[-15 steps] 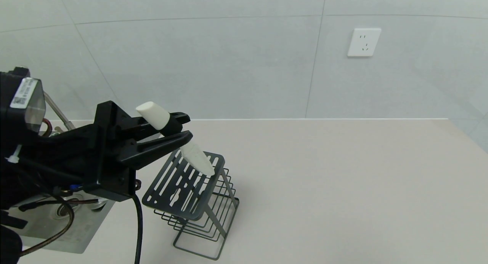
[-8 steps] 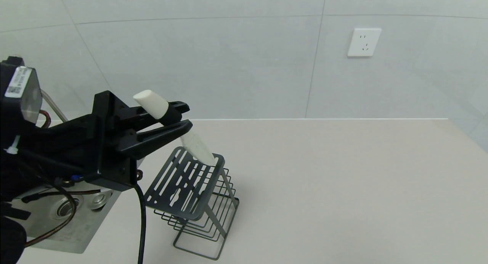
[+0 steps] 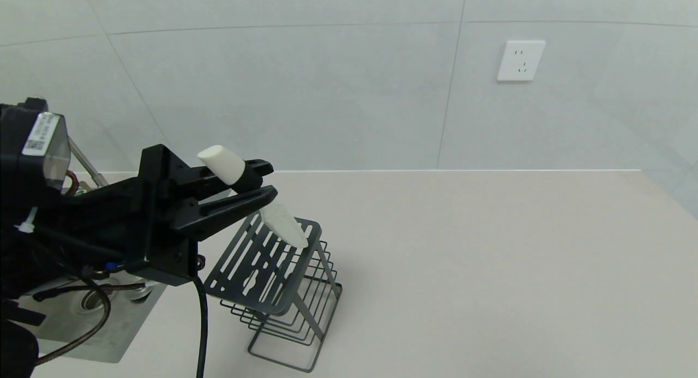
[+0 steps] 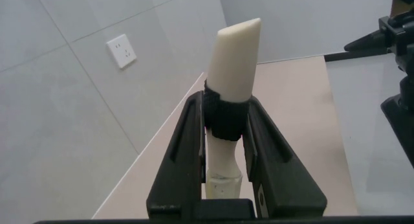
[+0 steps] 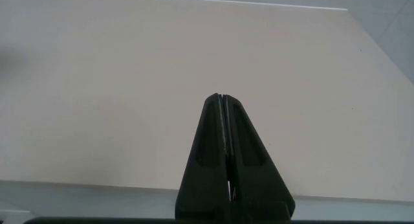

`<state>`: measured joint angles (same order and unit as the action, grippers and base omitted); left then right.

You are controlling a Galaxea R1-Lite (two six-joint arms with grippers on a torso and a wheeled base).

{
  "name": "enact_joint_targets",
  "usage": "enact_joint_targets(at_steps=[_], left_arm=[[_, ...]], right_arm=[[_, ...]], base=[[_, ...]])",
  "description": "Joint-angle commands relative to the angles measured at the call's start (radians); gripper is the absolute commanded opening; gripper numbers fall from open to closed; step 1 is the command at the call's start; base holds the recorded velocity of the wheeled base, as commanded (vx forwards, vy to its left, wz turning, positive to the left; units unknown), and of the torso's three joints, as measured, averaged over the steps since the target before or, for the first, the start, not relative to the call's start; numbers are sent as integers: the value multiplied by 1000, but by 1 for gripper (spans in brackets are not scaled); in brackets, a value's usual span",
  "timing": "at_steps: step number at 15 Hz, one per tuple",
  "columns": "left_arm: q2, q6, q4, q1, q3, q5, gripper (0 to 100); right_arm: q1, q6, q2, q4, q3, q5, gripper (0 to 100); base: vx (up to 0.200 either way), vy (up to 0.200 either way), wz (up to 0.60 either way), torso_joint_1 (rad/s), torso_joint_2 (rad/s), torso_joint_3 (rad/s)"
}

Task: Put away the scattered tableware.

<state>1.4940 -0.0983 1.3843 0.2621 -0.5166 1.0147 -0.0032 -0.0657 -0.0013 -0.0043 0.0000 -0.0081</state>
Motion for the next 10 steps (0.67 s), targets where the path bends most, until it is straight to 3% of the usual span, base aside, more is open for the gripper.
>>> enact_joint_targets(at_steps=[1, 10], left_arm=[[2, 0, -1, -1, 0, -1, 0], [6, 0, -1, -4, -16, -1, 0]], right_arm=[[-1, 0, 1, 0, 0, 0, 0], [0, 0, 1, 0, 0, 0, 0]], base=[[0, 0, 0, 0, 0, 0], [0, 0, 0, 0, 0, 0]])
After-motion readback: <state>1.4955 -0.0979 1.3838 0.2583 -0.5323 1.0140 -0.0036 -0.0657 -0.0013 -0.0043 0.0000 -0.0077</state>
